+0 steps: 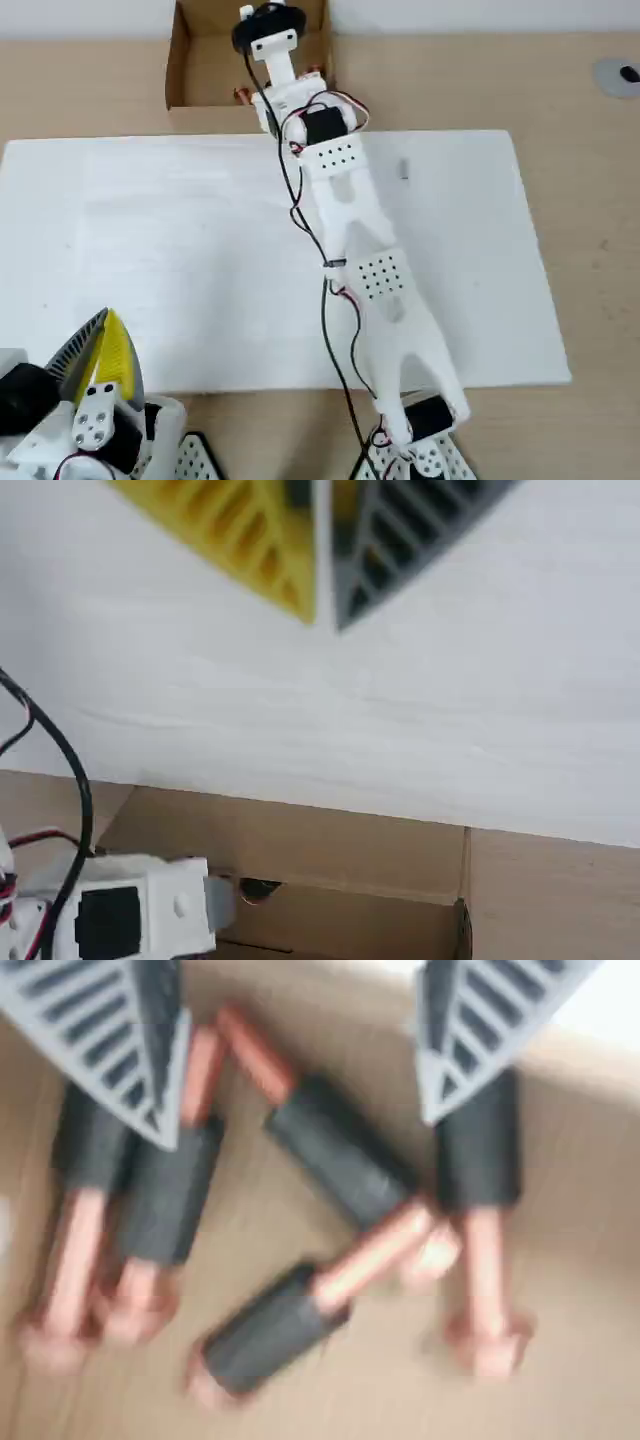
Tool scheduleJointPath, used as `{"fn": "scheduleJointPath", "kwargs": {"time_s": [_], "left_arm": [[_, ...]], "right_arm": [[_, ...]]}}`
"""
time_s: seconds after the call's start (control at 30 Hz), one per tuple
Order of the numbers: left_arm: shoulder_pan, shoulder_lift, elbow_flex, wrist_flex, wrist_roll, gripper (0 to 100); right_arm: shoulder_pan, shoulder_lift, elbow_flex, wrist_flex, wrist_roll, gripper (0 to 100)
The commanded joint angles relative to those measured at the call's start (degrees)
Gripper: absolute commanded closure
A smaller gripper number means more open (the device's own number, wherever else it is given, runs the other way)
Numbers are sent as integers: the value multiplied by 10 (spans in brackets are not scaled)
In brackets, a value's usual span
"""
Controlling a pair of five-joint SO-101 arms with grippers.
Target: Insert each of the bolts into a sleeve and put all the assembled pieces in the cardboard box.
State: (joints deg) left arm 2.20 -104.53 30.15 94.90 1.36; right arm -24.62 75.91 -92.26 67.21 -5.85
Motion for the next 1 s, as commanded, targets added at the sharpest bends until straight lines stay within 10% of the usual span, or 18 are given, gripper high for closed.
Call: {"fn": "scheduleJointPath", "kwargs": {"time_s": [0.0, 0.2, 0.63, 0.97], "left_arm": [[-5, -1, -5, -2, 3, 993], [-5, -1, -5, -2, 3, 993], [-5, -1, -5, -2, 3, 993], [-5, -1, -5, -2, 3, 993]], "right_arm": [[-9, -83, -33, 85, -7, 810], [-20, -208, -33, 240, -62, 995], [-2, -468, -14, 354, -71, 989], [-2, -881, 483, 353, -71, 988]]}}
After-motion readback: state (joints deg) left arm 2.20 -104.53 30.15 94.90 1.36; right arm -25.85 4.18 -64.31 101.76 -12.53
